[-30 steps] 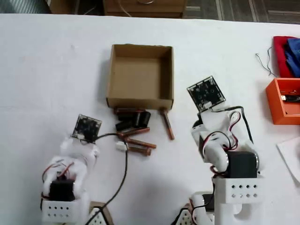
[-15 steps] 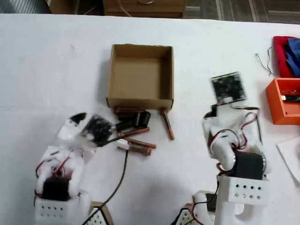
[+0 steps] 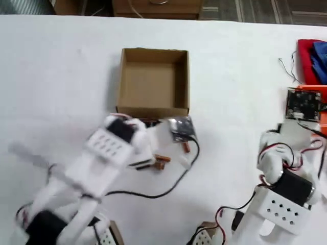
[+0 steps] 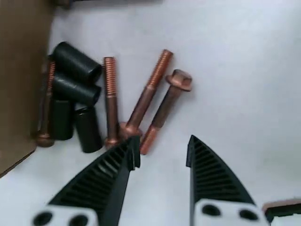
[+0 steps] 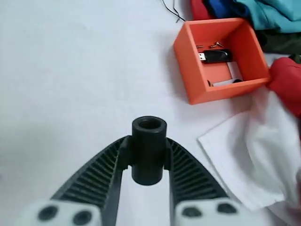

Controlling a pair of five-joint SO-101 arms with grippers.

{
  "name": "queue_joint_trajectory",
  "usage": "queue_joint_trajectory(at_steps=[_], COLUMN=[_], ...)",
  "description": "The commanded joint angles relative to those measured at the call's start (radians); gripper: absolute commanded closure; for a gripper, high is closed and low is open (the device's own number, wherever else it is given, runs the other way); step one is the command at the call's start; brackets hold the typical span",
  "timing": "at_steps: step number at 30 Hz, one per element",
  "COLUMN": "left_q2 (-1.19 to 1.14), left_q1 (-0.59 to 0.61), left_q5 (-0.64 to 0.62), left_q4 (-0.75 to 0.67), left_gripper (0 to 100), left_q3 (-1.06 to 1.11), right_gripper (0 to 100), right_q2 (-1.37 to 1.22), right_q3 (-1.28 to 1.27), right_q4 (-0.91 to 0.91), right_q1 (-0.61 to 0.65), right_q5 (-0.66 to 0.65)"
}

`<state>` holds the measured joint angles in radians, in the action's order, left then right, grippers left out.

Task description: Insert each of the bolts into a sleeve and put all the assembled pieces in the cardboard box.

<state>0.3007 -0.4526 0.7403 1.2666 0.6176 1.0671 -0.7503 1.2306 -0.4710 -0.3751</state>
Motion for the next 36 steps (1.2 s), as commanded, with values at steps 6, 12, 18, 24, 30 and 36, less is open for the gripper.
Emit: queue_joint_trajectory(at_steps=[6, 12, 18, 24, 30, 36], left_q2=[-0.279, -0.298, -0.299, -0.299, -0.301, -0.299], left_q1=[-0.081, -0.074, -0.074, -0.034, 0.015, -0.032], left_q5=[0.097, 0.106, 0.104, 0.106, 0.152, 0.15], left_q4=[-0.095, -0.157, -0.184, -0.218, -0.245, -0.232], left_gripper=[82, 82, 82, 82, 82, 82], left_q3=[-0.061, -0.053, -0.051, -0.062, -0.05, -0.01], right_gripper=[97.8, 97.8, 97.8, 97.8, 97.8, 97.8], right_q2=[0.022, 0.022, 0.022, 0.022, 0.022, 0.024], right_q3=[0.043, 0.044, 0.044, 0.044, 0.044, 0.044], right_q4=[-0.019, -0.021, -0.021, -0.019, -0.019, -0.019], right_q1=[-0.101, -0.093, -0.093, -0.093, -0.093, -0.093], right_q5=[-0.035, -0.035, -0.034, -0.032, -0.029, -0.029])
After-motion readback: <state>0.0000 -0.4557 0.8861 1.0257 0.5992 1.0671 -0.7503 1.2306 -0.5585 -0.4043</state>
